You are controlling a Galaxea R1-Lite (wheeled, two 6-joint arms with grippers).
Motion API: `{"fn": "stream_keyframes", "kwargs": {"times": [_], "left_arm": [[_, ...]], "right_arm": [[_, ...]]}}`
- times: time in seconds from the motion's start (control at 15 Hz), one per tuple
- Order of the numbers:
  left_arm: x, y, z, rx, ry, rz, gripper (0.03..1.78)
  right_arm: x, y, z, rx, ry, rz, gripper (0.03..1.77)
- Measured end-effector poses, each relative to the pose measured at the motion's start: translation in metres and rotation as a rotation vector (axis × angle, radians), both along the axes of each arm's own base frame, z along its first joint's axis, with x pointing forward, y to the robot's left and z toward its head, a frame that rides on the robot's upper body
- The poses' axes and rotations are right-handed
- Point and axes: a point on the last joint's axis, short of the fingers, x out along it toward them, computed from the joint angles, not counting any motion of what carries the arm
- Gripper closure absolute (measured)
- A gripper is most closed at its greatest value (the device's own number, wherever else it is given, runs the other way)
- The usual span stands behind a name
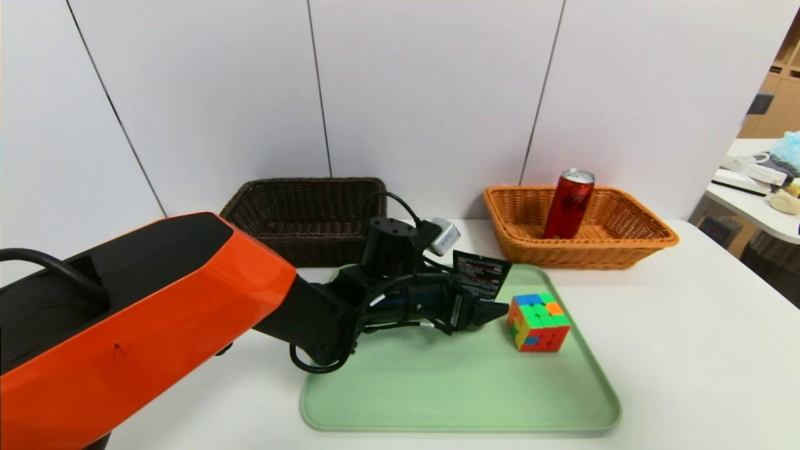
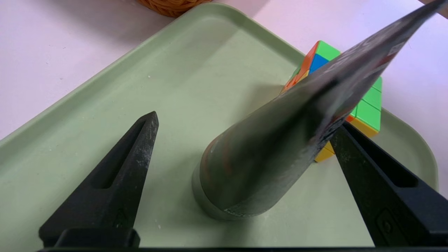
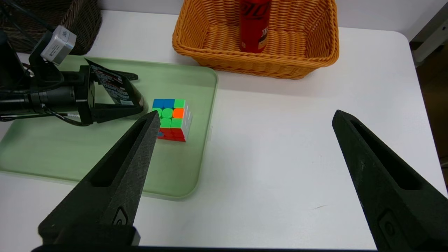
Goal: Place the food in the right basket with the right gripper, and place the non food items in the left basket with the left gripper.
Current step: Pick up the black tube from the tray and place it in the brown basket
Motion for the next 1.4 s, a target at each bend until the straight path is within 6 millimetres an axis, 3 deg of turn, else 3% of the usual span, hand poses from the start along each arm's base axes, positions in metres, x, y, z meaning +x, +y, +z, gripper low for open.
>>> {"fn": "stream_keyframes", "kwargs": {"times": [1.2,1.4], "left_arm": [[0.005,-0.006,0.0,-0.022,0.015,0.006,0.12],[0.005,-0.006,0.0,-0.022,0.015,0.006,0.57]], "right_arm": [[0.002,0.0,-0.01,-0.002,0.037,0.003,0.11],[0.002,0.0,-0.011,-0.002,0.037,0.004,0.11]]}}
